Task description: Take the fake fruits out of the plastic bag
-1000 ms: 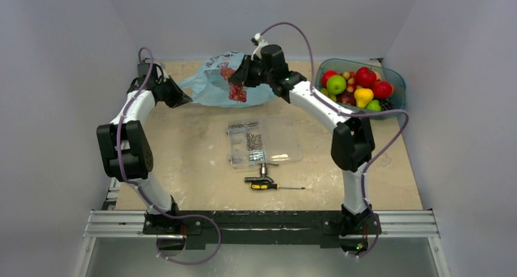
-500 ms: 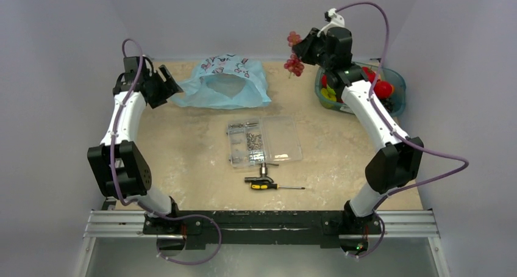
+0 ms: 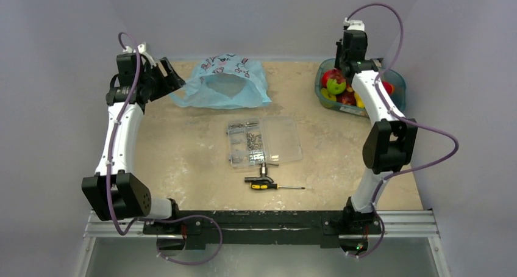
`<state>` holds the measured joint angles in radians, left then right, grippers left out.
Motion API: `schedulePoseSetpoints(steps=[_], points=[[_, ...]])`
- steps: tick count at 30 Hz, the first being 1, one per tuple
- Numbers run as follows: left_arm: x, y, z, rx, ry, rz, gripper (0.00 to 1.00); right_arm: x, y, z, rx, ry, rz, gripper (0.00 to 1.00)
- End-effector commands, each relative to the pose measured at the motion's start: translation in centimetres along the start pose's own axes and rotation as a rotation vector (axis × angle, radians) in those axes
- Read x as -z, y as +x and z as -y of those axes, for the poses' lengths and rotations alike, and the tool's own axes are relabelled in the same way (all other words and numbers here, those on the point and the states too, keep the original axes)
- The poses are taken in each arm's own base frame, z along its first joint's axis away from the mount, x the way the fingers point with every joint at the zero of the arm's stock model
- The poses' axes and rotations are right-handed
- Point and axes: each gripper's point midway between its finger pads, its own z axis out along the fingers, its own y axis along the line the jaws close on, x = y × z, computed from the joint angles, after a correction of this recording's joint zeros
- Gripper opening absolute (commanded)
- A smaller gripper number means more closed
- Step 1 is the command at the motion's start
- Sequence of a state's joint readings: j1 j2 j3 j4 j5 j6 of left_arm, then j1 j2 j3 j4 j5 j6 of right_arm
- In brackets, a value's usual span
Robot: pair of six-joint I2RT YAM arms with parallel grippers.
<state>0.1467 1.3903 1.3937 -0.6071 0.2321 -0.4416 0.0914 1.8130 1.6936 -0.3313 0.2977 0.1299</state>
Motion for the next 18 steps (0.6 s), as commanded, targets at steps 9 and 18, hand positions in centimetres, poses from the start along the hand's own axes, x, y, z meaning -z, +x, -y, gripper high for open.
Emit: schedulePoseSetpoints(steps=[9, 18], points=[[1.6, 2.1, 6.5, -0.239, 0.174, 0.015, 0.73, -3.4, -0.4, 5.3, 0.465, 0.267, -0.019, 0.11], [1.5, 4.4, 8.7, -0.343, 0.177, -0.011, 0.72, -5.7, 0.6, 6.7, 0.540, 0.384, -0.055, 0.36]])
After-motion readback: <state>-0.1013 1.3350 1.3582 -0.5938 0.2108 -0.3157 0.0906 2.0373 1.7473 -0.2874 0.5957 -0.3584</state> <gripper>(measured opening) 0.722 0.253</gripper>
